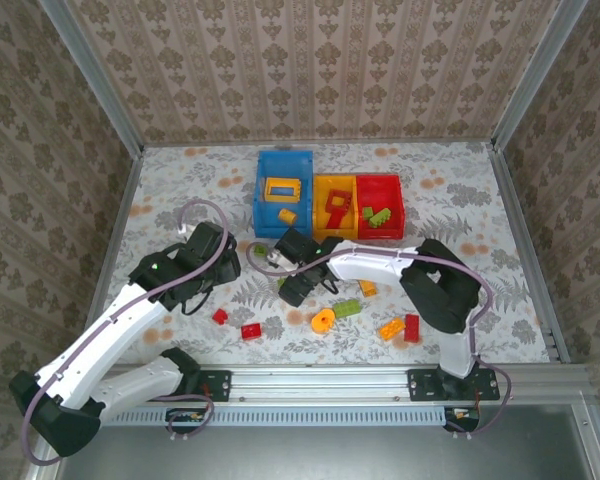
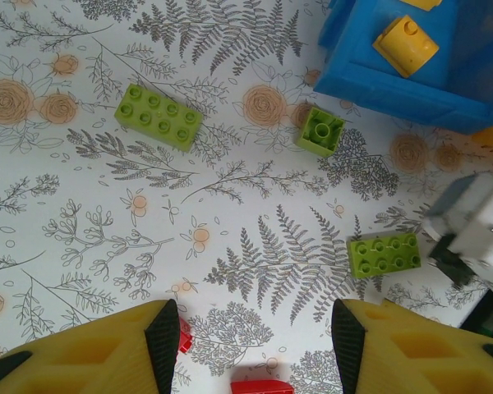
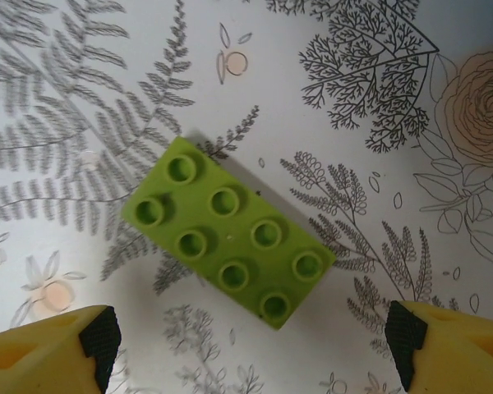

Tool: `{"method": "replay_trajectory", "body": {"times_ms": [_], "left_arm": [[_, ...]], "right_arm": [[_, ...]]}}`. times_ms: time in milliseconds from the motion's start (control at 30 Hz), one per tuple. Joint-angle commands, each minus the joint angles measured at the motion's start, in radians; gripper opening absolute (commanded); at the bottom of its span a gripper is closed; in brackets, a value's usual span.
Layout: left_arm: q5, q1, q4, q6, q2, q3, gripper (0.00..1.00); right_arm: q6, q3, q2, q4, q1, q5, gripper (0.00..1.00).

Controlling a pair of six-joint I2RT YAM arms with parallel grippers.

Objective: Sort the legos into containers by color

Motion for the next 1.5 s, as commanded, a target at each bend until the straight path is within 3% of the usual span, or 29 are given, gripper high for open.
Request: {"method": "replay_trajectory", "body": {"times_ms": [0,200,400,633,733,967,1167,1300,1467], "left_arm": [[-0.005,0.007,-0.017,-0.017,0.001,0.008,0.54],[0.004,0.008,-0.007,-0.012,0.021,0.022,0.54],[0.013,0.009,0.005,-0.01,0.028,0.028,0.54],[0.092,0.01,0.077,0.007,-0.018,-0.031,0.54],[0.158,0.011,0.141,0.021,-0.042,-0.069,0.55],[0.376,0.008,0.36,0.071,-0.009,-0.099,0.56],[0.412,-0.042,0.428,0.136,0.173,0.05,0.56],[0.408,-0.1,0.455,0.174,0.305,0.155,0.56],[0.398,-0.156,0.459,0.217,0.425,0.255,0.56]], "right_arm": [[-0.024,0.069,0.071,-0.072,-0.007,0.059,0.87],[0.024,0.172,0.149,-0.118,-0.014,0.047,0.85],[0.075,0.252,0.207,-0.207,-0.03,-0.008,0.65],[0.125,0.183,0.153,-0.199,-0.047,-0.029,0.34],[0.158,0.114,0.078,-0.161,-0.064,-0.035,0.27],[0.262,-0.019,-0.212,-0.144,-0.167,-0.052,0.25],[0.369,-0.129,-0.417,-0.095,-0.431,-0.118,0.26],[0.368,-0.087,-0.355,-0.032,-0.58,-0.152,0.26],[0.417,0.087,-0.162,-0.037,-0.674,-0.166,0.26]]}}
